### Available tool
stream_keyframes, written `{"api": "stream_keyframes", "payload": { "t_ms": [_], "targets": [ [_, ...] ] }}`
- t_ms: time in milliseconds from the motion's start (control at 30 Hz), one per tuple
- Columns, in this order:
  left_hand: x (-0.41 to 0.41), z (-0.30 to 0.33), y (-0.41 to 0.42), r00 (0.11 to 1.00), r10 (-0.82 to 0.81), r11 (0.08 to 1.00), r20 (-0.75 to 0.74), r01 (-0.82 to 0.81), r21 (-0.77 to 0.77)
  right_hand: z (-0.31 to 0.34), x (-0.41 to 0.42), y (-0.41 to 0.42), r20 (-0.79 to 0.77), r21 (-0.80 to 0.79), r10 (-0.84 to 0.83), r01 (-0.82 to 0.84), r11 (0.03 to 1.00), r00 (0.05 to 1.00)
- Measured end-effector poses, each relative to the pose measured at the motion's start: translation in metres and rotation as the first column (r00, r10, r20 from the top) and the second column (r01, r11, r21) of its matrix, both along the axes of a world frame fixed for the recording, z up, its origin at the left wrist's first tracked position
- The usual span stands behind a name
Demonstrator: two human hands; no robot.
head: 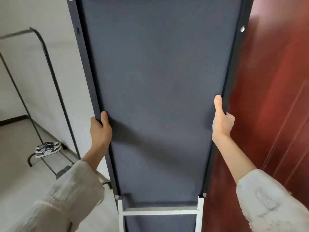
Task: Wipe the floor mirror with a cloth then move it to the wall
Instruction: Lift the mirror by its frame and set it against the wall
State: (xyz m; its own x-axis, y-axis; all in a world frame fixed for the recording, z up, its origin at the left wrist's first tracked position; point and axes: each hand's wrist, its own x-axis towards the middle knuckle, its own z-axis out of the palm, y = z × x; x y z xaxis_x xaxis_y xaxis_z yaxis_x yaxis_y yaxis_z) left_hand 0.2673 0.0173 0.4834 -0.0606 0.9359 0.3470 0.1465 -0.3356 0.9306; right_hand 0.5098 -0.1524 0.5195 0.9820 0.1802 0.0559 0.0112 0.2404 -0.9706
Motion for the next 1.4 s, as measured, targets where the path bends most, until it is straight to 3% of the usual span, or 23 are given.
{"api": "stream_keyframes", "payload": {
  "t_ms": [300, 667, 967, 1300, 1400],
  "targets": [
    [-0.086, 0.026, -0.071, 0.979, 0.201, 0.973, 0.015, -0.201, 0.112, 0.040, -0.058, -0.031, 0.037, -0.055, 0.215, -0.213, 0.976, 0.976],
    [-0.282, 0.049, -0.161, 0.850, 0.526, 0.832, 0.031, -0.522, 0.188, 0.067, -0.227, -0.042, 0.135, -0.143, 0.477, -0.460, 0.876, 0.868],
    [-0.449, 0.055, -0.228, 0.667, 0.740, 0.631, 0.087, -0.734, 0.252, 0.063, -0.386, -0.034, 0.113, -0.170, 0.706, -0.686, 0.707, 0.699],
    [-0.599, 0.060, -0.297, 0.320, 0.947, 0.300, 0.021, -0.909, 0.290, 0.045, -0.558, 0.001, 0.047, -0.112, 0.927, -0.921, 0.374, 0.371],
    [-0.636, 0.059, -0.305, 0.269, 0.963, 0.258, 0.008, -0.929, 0.267, 0.040, -0.610, 0.017, 0.029, -0.099, 0.957, -0.952, 0.289, 0.287]
  ]
}}
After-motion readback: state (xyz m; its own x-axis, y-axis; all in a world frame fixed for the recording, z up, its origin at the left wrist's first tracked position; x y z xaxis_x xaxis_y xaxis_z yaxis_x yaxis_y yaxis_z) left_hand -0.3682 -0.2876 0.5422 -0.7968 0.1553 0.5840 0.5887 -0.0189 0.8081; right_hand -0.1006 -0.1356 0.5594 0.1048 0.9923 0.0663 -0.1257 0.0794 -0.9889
